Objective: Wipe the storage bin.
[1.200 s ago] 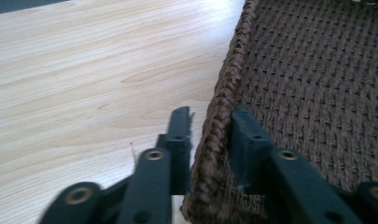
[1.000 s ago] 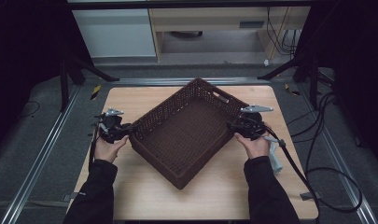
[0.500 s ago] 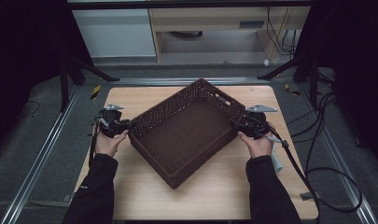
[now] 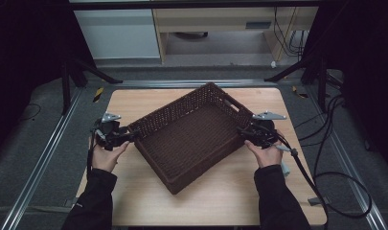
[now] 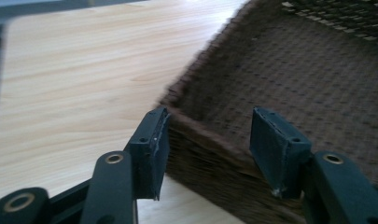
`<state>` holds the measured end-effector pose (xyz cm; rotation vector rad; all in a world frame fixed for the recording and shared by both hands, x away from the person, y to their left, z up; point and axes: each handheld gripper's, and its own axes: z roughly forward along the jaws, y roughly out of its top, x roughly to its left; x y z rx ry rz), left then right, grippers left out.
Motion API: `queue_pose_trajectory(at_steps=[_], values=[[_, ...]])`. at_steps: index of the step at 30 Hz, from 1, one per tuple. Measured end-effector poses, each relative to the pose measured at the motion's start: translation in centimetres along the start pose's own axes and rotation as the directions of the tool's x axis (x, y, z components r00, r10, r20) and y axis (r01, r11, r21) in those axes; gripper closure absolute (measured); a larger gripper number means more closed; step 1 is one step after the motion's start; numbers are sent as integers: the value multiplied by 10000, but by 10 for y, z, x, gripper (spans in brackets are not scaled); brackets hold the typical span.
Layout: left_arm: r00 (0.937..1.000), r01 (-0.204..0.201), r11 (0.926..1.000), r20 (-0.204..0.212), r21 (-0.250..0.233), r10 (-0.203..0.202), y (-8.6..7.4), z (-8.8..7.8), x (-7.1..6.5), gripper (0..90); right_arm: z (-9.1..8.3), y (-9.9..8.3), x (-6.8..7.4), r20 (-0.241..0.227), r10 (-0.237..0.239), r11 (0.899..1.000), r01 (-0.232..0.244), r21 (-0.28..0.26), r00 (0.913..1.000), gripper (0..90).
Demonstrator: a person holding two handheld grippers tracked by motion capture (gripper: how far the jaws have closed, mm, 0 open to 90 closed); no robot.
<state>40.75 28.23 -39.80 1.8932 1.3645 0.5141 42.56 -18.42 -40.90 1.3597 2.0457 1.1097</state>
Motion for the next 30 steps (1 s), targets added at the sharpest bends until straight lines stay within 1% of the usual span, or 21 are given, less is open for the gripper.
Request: queue_pose_trajectory(at_steps=[1, 2, 4, 5, 7, 11, 14, 16, 19, 21, 23, 25, 27, 28, 29, 30], values=[[9999, -44, 10000, -109, 51, 45, 0, 1, -2, 448, 0, 0, 0, 16, -23, 10000, 23, 1, 10000, 460], [9994, -176, 9998, -284, 59, 178, -1, 2, -4, 446, 0, 0, 0, 6, -22, 10000, 22, 0, 10000, 459], [9984, -266, 9996, -488, 55, 269, -1, 4, -6, 443, -1, 1, -1, -96, -29, 10000, 29, 3, 9999, 456], [9987, -171, 9999, -474, 16, 171, 0, 5, -5, 453, -2, 1, -1, -185, -105, 9999, 104, -30, 9998, 455], [9988, -139, 9999, -464, 9, 140, 0, 6, -3, 461, -3, 2, -2, -177, -166, 9998, 165, -110, 9997, 450], [9983, -98, 9999, -579, -62, 94, 3, 12, 5, 477, -8, 5, -7, -12, -303, 9983, 302, -505, 9995, 441], [9968, -201, 9998, -776, -25, 199, 7, 17, 8, 492, -11, 8, -13, 197, -335, 9974, 347, -634, 9992, 445], [9961, -261, 9997, -842, -14, 259, 10, 21, 12, 502, -9, 10, -18, 390, -343, 9975, 366, -605, 9987, 453], [9963, -154, 9999, -844, -49, 149, 14, 27, 17, 512, -3, 11, -25, 609, -371, 9985, 396, -390, 9975, 477], [9964, -122, 9999, -845, -37, 119, 15, 28, 18, 516, 3, 11, -28, 721, -451, 9989, 462, -129, 9964, 517], [9964, -143, 9999, -832, -44, 139, 15, 27, 18, 516, 8, 9, -31, 647, -484, 9988, 477, 119, 9967, 567], [9971, -112, 9999, -754, -17, 111, 15, 25, 17, 519, 10, 8, -31, 683, -614, 9975, 588, 391, 9958, 671], [9971, -162, 9999, -740, -9, 161, 15, 21, 16, 509, 11, 6, -31, 560, -709, 9958, 674, 613, 9959, 754], [9975, -164, 9998, -694, -62, 159, 14, 18, 16, 502, 11, 5, -31, 456, -747, 9948, 713, 730, 9962, 760], [9977, -169, 9998, -664, -137, 159, 13, 16, 15, 497, 10, 4, -30, 526, -931, 9929, 887, 798, 9943, 781], [9978, -150, 9997, -641, -172, 138, 12, 13, 13, 494, 9, 4, -30, 481, -982, 9919, 938, 858, 9940, 788]])
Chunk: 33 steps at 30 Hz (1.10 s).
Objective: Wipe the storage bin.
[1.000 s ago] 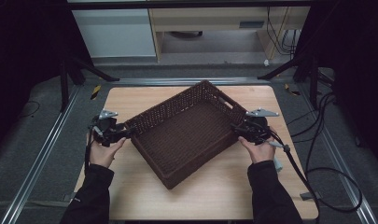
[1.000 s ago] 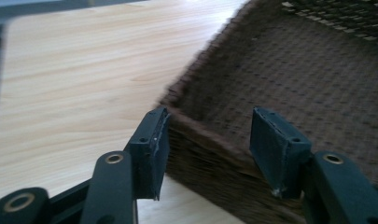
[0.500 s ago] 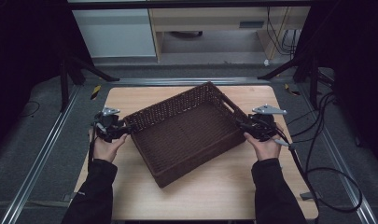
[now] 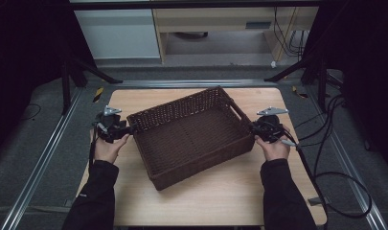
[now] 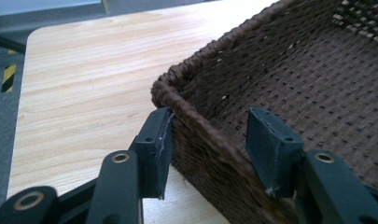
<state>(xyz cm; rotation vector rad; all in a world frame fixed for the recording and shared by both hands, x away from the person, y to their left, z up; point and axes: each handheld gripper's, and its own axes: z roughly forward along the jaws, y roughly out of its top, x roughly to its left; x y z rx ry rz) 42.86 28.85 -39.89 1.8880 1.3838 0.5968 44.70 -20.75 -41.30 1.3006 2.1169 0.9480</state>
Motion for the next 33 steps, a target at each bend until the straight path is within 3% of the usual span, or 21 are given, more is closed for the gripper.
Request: queue_pose_trajectory(at_steps=[4, 9, 15, 20, 24, 30, 33], values=[[9995, -195, 9998, 242, -101, 198, -7, -8, -7, 488, -7, -4, 3, -369, 97, 9998, -90, 190, 9993, 795], [9977, -420, 9989, 531, 188, 410, -16, -7, -17, 510, -19, -10, 7, -910, -59, 9990, 100, 439, 9958, 744], [9981, -306, 9992, 552, 272, 290, -14, 4, -13, 553, -21, -4, 5, -1054, -194, 9997, 177, -167, 9942, 656], [9989, -318, 9993, 364, 177, 311, -9, 12, -5, 584, -10, 3, 6, -1300, -243, 9991, 195, -378, 9912, 686], [9990, -287, 9991, 351, 307, 276, -6, 13, -4, 589, -4, 5, 10, -1482, -385, 9989, 342, -314, 9882, 764], [9983, -524, 9981, 288, 325, 515, -12, 4, -9, 532, -8, 2, 14, -1444, -438, 9989, 408, -241, 9886, 769], [9974, -629, 9977, 376, 236, 619, -18, -1, -12, 511, -14, -2, 18, -1638, -491, 9988, 473, -148, 9853, 752]])
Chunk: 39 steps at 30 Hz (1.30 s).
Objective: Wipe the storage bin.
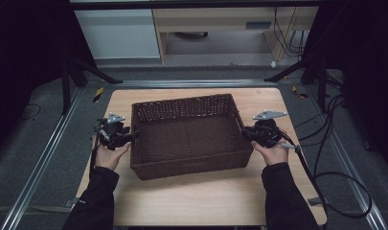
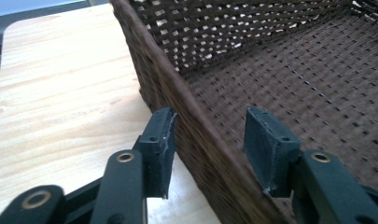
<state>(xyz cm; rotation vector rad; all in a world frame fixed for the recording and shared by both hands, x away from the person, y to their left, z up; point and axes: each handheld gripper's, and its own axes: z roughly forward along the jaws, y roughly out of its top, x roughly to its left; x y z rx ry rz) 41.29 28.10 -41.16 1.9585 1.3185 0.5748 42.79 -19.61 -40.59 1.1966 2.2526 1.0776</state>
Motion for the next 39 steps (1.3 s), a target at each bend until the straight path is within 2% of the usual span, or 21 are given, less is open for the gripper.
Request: queue_pose_trajectory(at_steps=[3, 6, 9, 10, 13, 18, 25, 30, 34, 39], values=[[9999, -158, 9998, -3, 154, 158, -5, -2, -4, 506, -6, -2, 4, -300, -1, 10000, 3, 74, 9995, 726], [9996, -272, 9992, -48, 296, 274, -7, 0, -6, 520, -9, 0, 3, -161, -20, 9992, 14, -403, 9999, 648], [9998, -177, 9987, 45, 468, 175, -8, 5, -3, 571, -7, 4, 0, -98, 84, 9976, -91, -692, 9999, 635], [9997, -156, 9987, 170, 475, 148, -8, 7, -2, 590, -5, 5, 0, -102, 135, 9978, -141, -652, 9999, 634], [9997, -155, 9983, 213, 558, 143, -8, 10, -1, 589, 4, 6, -1, -11, 23, 9989, -23, -470, 10000, 634], [9999, -67, 9980, 81, 636, 62, -8, 9, -3, 609, 13, 2, 1, 17, -35, 9998, 35, -173, 10000, 669], [10000, 16, 9971, -42, 763, -13, -10, 3, -3, 656, 7, -4, 11, 142, -32, 9999, 34, -120, 9999, 674], [9999, -98, 9962, -82, 868, 105, -14, -4, 0, 680, -4, -9, 19, -420, -103, 9999, 100, -87, 9991, 635], [9997, -163, 9958, -163, 904, 178, -16, -7, 0, 681, -4, -6, 18, -112, -90, 9989, 85, -463, 9999, 596], [9996, -194, 9953, -177, 950, 212, -20, -12, 2, 680, 1, -7, 22, -404, -55, 9991, 39, -415, 9992, 649]])
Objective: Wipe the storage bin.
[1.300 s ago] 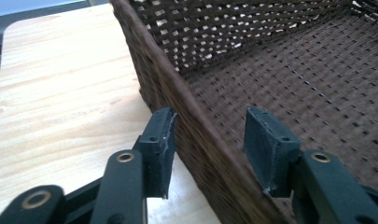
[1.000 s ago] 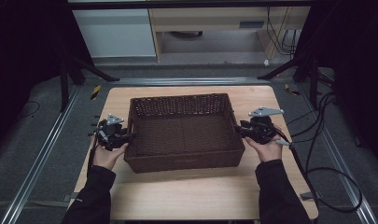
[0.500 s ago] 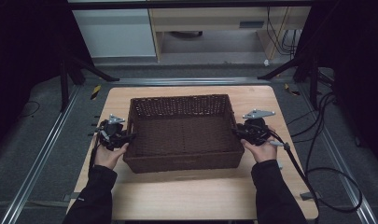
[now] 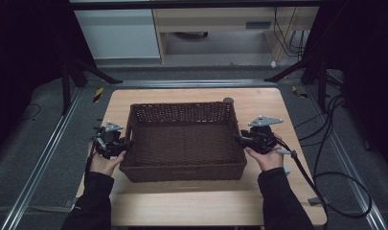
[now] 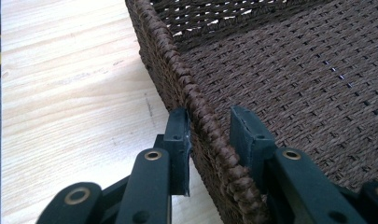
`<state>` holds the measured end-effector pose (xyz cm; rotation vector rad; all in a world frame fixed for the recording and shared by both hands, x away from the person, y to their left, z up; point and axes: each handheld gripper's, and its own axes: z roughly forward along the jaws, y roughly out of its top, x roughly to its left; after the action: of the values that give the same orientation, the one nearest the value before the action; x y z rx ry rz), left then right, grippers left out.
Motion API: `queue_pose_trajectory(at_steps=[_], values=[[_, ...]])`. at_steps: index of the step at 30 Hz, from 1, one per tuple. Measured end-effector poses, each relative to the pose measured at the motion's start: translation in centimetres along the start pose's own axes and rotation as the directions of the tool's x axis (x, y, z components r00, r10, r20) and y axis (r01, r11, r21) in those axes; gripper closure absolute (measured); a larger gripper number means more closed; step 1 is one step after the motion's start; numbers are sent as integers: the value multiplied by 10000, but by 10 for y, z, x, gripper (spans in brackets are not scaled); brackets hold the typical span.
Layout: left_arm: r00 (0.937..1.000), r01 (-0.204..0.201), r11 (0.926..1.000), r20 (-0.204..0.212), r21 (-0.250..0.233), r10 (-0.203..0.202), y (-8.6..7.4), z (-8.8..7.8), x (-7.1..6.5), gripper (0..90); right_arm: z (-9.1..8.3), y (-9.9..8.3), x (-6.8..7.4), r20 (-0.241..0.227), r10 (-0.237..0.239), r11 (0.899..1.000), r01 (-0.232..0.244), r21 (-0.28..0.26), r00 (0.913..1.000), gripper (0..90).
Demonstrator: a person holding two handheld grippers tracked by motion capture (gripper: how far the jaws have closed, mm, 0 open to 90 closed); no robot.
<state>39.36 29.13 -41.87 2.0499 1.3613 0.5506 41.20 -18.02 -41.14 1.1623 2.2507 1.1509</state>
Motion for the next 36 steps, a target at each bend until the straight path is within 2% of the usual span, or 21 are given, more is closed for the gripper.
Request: queue_pose_trajectory(at_steps=[3, 6, 11, 14, 16, 21, 24, 27, 29, 36], values=[[10000, 50, 10000, 30, -19, -50, -2, -2, 3, 682, 0, -1, 6, -128, -106, 9999, 105, -33, 9999, 674], [10000, 50, 10000, 24, -16, -49, -4, -4, 6, 685, -1, -2, 12, -24, -189, 9998, 189, -31, 9998, 680], [9997, 129, 9999, 203, -52, -128, -7, -5, 12, 689, -5, -4, 20, -160, -62, 10000, 62, 17, 9999, 679], [9998, 43, 10000, 197, -56, -42, -6, -5, 13, 688, -7, -4, 19, -270, -30, 10000, 30, -5, 9996, 668], [9999, 9, 10000, 170, -28, -8, -6, -5, 13, 688, -10, -3, 17, -179, 2, 9999, -5, -149, 9998, 622], [9998, 25, 10000, 207, 24, -26, -6, -5, 13, 686, -29, 1, 6, 323, 162, 9964, -134, -839, 9993, 520], [9998, -3, 10000, 185, 29, 2, -6, -4, 13, 687, -39, -1, -5, 577, 432, 9930, -365, -1126, 9974, 501], [9997, 66, 10000, 252, -13, -65, -6, -4, 13, 685, -46, -8, -19, 982, 683, 9925, -576, -1075, 9928, 486], [9996, 87, 10000, 280, -20, -86, -6, -4, 14, 685, -49, -13, -26, 1073, 898, 9905, -776, -1132, 9902, 480], [9995, 63, 10000, 319, -57, -61, -6, -3, 15, 683, -58, -31, -42, 1868, 1020, 9930, -886, -787, 9771, 453]])
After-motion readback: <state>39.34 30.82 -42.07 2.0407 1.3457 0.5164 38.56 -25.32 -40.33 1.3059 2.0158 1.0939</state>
